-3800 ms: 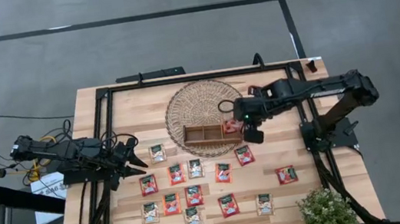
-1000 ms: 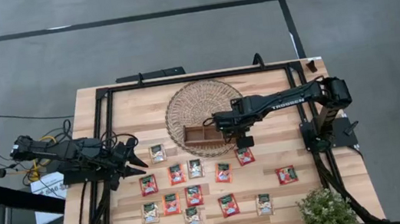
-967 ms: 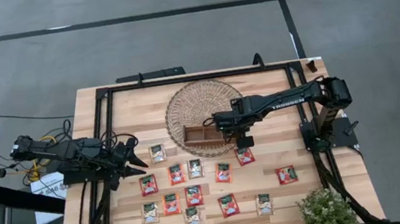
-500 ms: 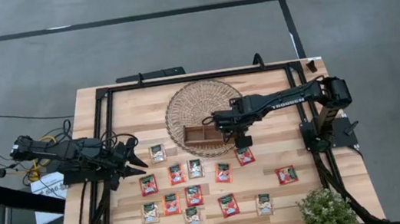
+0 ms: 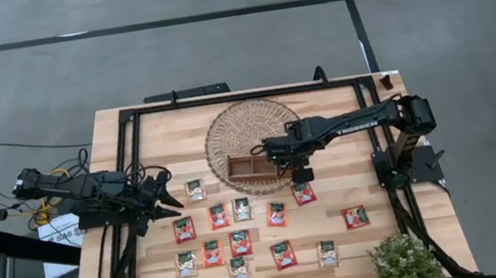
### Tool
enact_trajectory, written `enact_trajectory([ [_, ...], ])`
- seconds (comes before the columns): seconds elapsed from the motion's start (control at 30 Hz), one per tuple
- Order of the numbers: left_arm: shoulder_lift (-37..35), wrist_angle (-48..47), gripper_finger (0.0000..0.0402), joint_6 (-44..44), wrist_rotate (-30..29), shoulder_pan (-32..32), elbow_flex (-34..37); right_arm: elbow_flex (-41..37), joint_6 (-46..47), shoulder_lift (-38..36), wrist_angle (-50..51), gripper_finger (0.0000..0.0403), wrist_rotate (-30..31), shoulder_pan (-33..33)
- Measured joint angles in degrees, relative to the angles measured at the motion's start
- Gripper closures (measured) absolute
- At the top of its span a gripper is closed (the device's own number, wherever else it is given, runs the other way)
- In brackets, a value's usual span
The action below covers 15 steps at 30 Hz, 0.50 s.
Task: Pick & Place Tea
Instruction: Put the orange tea bag into the right section of the wooden organizer
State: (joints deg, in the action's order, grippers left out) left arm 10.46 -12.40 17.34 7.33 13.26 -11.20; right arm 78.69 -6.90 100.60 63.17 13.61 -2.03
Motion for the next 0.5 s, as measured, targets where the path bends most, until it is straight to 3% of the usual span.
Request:
enact_trajectory([
  [0.17, 0.0, 0.0, 0.0298, 0.0, 0.0, 0.0, 0.0, 4.8, 4.9, 0.0, 4.3, 0.0271, -0.6, 1.7],
  [0.27, 0.0, 0.0, 0.0298, 0.0, 0.0, 0.0, 0.0, 8.3, 6.5, -0.1, 5.8, 0.0265, -5.6, 4.8],
  [0.37, 0.0, 0.0, 0.0298, 0.0, 0.0, 0.0, 0.0, 10.2, 6.9, -0.1, 2.6, 0.0261, -11.9, 9.1],
  [0.5, 0.0, 0.0, 0.0298, 0.0, 0.0, 0.0, 0.0, 9.7, 6.9, -0.1, -3.6, 0.0261, -13.5, 14.6],
])
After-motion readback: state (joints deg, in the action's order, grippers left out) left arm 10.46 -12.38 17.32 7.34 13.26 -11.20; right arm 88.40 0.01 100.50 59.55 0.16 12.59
